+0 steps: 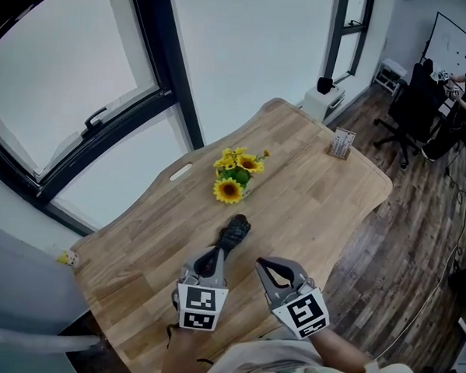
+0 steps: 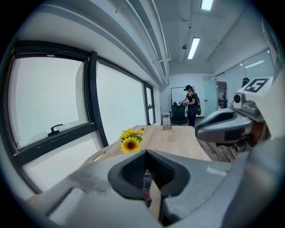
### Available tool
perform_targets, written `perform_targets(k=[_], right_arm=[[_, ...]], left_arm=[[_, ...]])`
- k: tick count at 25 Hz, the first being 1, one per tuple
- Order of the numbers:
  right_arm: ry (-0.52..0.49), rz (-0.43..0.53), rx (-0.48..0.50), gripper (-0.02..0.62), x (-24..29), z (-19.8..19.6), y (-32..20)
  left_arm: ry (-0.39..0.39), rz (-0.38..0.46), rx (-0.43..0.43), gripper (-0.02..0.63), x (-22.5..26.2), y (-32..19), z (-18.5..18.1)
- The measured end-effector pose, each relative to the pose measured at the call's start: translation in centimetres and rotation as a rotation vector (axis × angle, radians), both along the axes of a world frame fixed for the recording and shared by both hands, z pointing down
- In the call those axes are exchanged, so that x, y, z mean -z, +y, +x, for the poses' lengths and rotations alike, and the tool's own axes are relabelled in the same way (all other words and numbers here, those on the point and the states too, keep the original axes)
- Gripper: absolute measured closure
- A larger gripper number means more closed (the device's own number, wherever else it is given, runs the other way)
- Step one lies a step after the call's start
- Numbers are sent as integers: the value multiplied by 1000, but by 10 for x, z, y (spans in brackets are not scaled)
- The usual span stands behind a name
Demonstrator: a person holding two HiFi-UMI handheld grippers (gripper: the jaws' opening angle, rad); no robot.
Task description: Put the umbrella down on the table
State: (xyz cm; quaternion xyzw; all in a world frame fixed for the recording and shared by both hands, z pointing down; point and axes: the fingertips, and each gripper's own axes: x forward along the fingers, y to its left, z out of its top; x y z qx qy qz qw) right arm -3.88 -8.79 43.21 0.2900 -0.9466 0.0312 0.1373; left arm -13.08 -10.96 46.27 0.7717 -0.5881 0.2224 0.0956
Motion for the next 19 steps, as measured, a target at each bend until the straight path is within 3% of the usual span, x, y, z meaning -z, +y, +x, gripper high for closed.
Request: perform_targets(k=[19], right_arm=[[12, 35, 20, 597, 6, -2, 10]], left_arm=[[22, 16, -8, 600, 12, 12, 3]])
